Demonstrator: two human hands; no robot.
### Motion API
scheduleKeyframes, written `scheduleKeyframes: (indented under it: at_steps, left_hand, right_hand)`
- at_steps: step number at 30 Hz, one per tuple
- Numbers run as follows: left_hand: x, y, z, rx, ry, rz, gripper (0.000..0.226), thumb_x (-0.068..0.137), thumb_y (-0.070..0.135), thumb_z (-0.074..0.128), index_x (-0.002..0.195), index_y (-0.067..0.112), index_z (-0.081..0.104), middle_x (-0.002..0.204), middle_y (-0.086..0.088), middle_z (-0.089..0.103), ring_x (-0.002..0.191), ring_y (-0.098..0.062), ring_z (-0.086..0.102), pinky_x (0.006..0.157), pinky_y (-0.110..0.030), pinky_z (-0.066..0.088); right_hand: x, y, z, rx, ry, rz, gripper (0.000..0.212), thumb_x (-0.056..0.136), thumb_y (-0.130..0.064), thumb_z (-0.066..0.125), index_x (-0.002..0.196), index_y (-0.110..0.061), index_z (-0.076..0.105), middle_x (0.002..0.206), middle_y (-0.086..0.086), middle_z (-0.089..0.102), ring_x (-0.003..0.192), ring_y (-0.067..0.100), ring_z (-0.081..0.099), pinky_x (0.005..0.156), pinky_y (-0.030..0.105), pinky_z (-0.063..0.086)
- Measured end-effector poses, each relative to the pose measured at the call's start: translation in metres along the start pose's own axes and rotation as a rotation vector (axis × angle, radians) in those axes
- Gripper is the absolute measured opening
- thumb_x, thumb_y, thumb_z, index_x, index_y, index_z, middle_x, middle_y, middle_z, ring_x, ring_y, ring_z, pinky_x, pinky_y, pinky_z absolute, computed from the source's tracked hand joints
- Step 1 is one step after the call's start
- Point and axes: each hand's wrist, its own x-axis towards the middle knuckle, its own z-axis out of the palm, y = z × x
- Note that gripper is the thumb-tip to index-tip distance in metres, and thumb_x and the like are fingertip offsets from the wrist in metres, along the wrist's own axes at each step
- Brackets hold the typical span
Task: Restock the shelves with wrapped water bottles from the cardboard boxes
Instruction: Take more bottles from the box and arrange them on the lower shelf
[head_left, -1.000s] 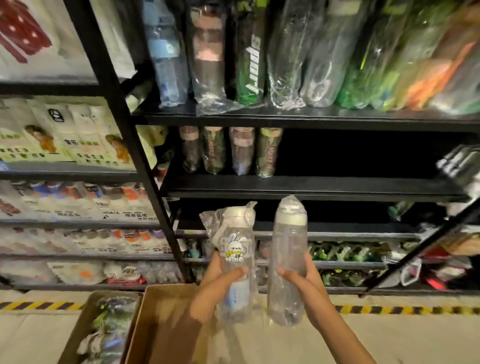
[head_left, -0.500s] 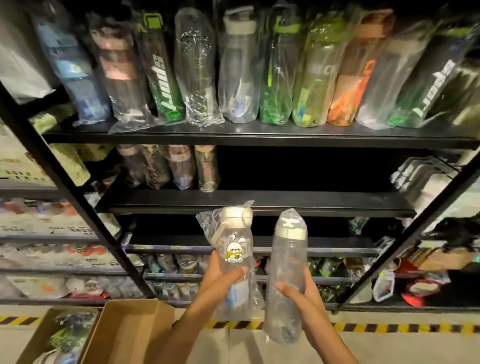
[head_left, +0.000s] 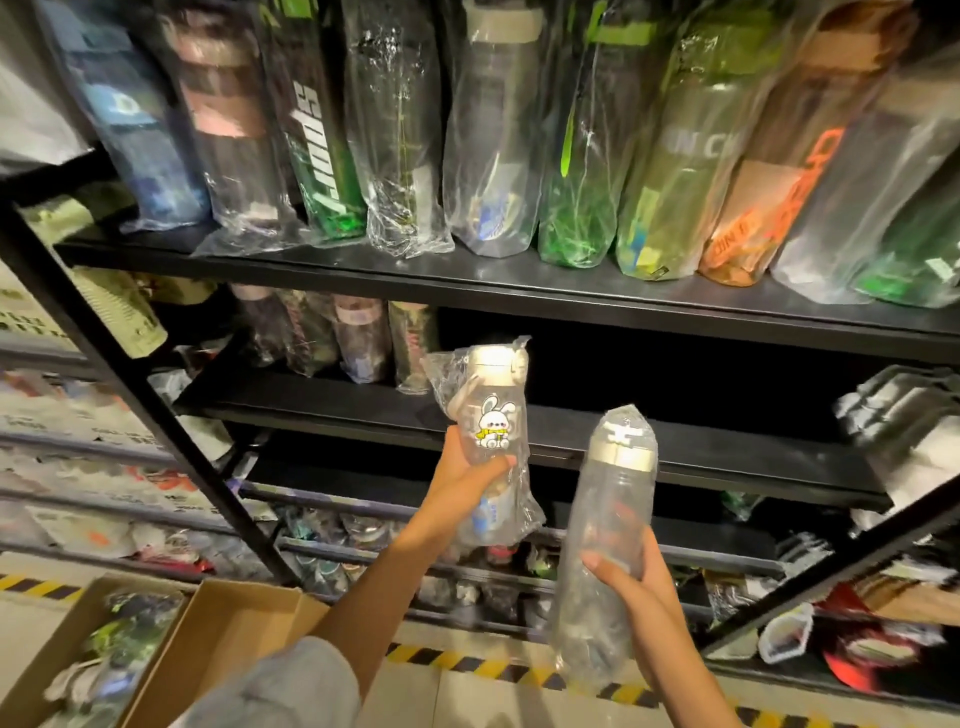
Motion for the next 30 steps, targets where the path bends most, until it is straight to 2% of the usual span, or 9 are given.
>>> scheduleKeyframes:
  at_steps: [2,5,9,12,16,21,25,28,30]
  left_hand:
    - [0.023,0.003,0.002,0.005,0.007,0.017,0.057,0.089,0.031,0.079,0.135,0.034,0.045,0.128,0.011,0.066,0.113,-0.003,0.067,0.089,-0.023,0.055]
    - [0.054,0.006,0.004,0.001,0.021,0.038,0.058,0.089,0.028,0.080,0.134,0.035,0.045,0.130,0.011,0.063,0.118,-0.005,0.064,0.082,-0.019,0.056]
    - [0.085,0.008,0.005,0.004,0.088,0.071,0.060,0.084,0.025,0.082,0.132,0.035,0.047,0.129,0.009,0.064,0.117,-0.007,0.065,0.094,-0.030,0.056]
    - [0.099,0.011,0.008,0.018,0.089,0.097,0.059,0.088,0.025,0.082,0.135,0.031,0.046,0.128,0.010,0.062,0.115,-0.003,0.064,0.087,-0.021,0.056]
    - [0.111,0.019,0.013,0.055,0.138,0.129,0.056,0.087,0.024,0.082,0.131,0.029,0.047,0.125,0.010,0.063,0.110,0.001,0.064,0.091,-0.021,0.056]
    - [0.128,0.029,0.016,0.070,0.183,0.134,0.058,0.083,0.014,0.086,0.126,0.018,0.046,0.116,0.008,0.062,0.104,0.001,0.063,0.081,-0.009,0.052]
    - [0.147,0.023,0.014,0.057,0.173,0.144,0.059,0.080,0.008,0.086,0.127,0.017,0.053,0.119,-0.001,0.069,0.109,-0.008,0.069,0.095,-0.025,0.057]
    - [0.166,0.012,0.010,0.058,0.197,0.112,0.044,0.078,0.011,0.082,0.118,0.005,0.065,0.108,-0.006,0.074,0.098,-0.013,0.072,0.089,-0.032,0.056]
    - [0.177,0.010,0.008,0.056,0.211,0.019,0.028,0.076,0.012,0.079,0.098,-0.002,0.068,0.092,-0.007,0.070,0.086,-0.016,0.067,0.081,-0.035,0.053]
  right_hand:
    - [0.013,-0.004,-0.005,-0.013,0.002,-0.013,0.081,0.068,-0.035,0.096,0.136,-0.044,0.053,0.110,-0.019,0.075,0.101,0.012,0.075,0.090,0.045,0.060]
    - [0.030,-0.005,-0.016,-0.005,0.022,-0.003,0.073,0.078,-0.020,0.084,0.140,-0.045,0.053,0.117,-0.015,0.074,0.102,0.016,0.075,0.093,0.051,0.059]
    - [0.048,-0.011,-0.024,0.020,0.007,-0.006,0.078,0.078,-0.021,0.086,0.144,-0.043,0.051,0.128,-0.008,0.071,0.110,0.019,0.073,0.091,0.046,0.060]
    - [0.060,-0.017,-0.027,0.022,-0.011,-0.017,0.078,0.078,-0.022,0.089,0.144,-0.041,0.051,0.127,-0.006,0.072,0.111,0.020,0.073,0.087,0.041,0.061]
    - [0.069,-0.025,-0.034,0.000,-0.030,-0.028,0.068,0.084,-0.013,0.079,0.140,-0.042,0.053,0.123,-0.011,0.074,0.110,0.016,0.073,0.091,0.044,0.058]
    - [0.075,-0.027,-0.041,-0.011,-0.030,-0.004,0.066,0.085,-0.010,0.077,0.137,-0.044,0.054,0.119,-0.013,0.074,0.108,0.016,0.074,0.083,0.036,0.062]
    - [0.075,-0.023,-0.041,0.013,-0.031,-0.002,0.070,0.082,-0.012,0.078,0.140,-0.043,0.053,0.122,-0.013,0.073,0.111,0.016,0.073,0.082,0.034,0.062]
    - [0.072,-0.021,-0.038,0.015,-0.023,-0.001,0.081,0.073,-0.022,0.092,0.141,-0.042,0.053,0.125,-0.011,0.072,0.113,0.016,0.072,0.091,0.042,0.058]
    - [0.069,-0.018,-0.038,0.019,-0.012,0.005,0.087,0.068,-0.027,0.096,0.142,-0.042,0.052,0.125,-0.011,0.073,0.113,0.016,0.072,0.094,0.046,0.058]
